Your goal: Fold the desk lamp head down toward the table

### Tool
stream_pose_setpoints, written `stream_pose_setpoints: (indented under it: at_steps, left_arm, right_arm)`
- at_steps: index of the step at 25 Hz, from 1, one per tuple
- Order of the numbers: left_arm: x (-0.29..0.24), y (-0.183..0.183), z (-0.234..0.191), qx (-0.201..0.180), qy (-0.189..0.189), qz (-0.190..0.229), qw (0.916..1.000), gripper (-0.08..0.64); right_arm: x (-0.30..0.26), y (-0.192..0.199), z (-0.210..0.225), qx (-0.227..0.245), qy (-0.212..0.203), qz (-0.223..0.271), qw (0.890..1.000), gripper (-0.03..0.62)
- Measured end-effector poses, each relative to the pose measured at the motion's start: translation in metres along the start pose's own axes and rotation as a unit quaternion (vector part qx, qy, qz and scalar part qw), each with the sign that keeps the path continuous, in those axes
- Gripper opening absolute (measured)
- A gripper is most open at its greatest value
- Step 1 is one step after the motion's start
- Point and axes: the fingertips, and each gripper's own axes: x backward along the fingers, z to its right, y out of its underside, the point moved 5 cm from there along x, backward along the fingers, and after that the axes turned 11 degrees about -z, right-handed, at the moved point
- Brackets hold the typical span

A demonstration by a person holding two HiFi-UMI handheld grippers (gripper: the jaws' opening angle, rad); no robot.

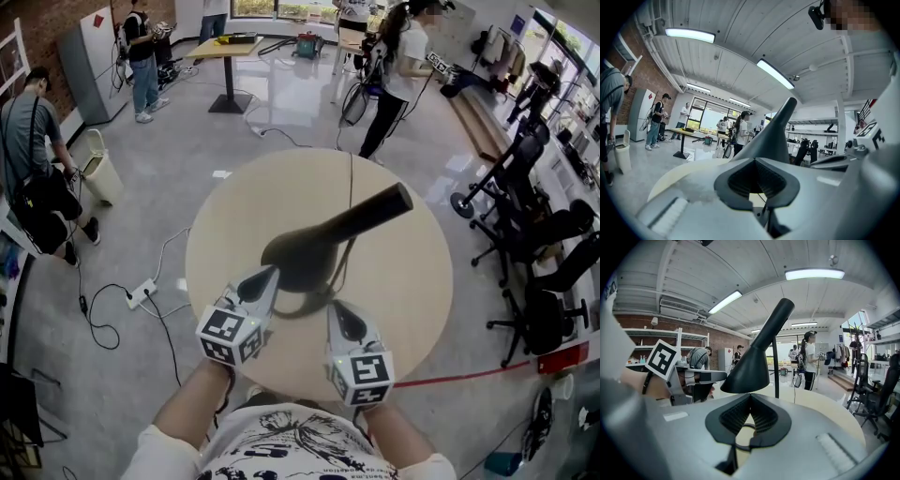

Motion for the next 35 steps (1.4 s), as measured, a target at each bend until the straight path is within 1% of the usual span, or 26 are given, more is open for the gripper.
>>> stream_pose_setpoints:
  at_steps: [3, 7, 10, 14, 17, 19, 25, 28, 32, 35]
  left_arm:
    - [0.007, -0.002, 0.002, -0.016, -0.010, 0.007, 0.9998, 0.005]
    - [0.027, -0.007, 0.011, -0.024, -0.029, 0.030, 0.9988, 0.005]
    - [0.042, -0.002, 0.027, -0.019, -0.045, 0.041, 0.9980, 0.005]
    - [0.055, 0.014, 0.057, -0.020, -0.065, 0.045, 0.9967, 0.005]
    - [0.057, 0.031, 0.078, -0.006, -0.077, 0.041, 0.9962, 0.005]
    - [0.057, 0.039, 0.090, 0.004, -0.083, 0.038, 0.9958, 0.005]
    - [0.073, 0.052, 0.113, 0.005, -0.080, 0.035, 0.9962, 0.005]
    - [0.085, 0.061, 0.123, 0.012, -0.075, 0.032, 0.9966, 0.005]
    - [0.119, 0.079, 0.138, 0.019, -0.077, 0.029, 0.9964, 0.005]
    - [0.151, 0.092, 0.151, 0.021, -0.078, 0.031, 0.9962, 0.005]
  right_arm:
    - [0.002, 0.002, 0.000, 0.002, -0.004, 0.004, 1.000, 0.009]
    - [0.012, 0.001, 0.005, 0.007, -0.008, 0.033, 0.999, 0.009]
    - [0.019, 0.005, 0.008, 0.012, -0.015, 0.046, 0.999, 0.009]
    - [0.024, 0.015, 0.010, 0.022, -0.035, 0.047, 0.998, 0.009]
    - [0.032, 0.021, 0.011, 0.029, -0.061, 0.049, 0.997, 0.009]
    - [0.037, 0.025, 0.012, 0.037, -0.071, 0.051, 0.995, 0.009]
    - [0.050, 0.040, 0.003, 0.045, -0.075, 0.054, 0.995, 0.008]
    - [0.061, 0.046, -0.004, 0.047, -0.072, 0.052, 0.995, 0.008]
    - [0.084, 0.061, -0.024, 0.052, -0.069, 0.051, 0.995, 0.009]
    - [0.107, 0.071, -0.042, 0.057, -0.058, 0.055, 0.995, 0.008]
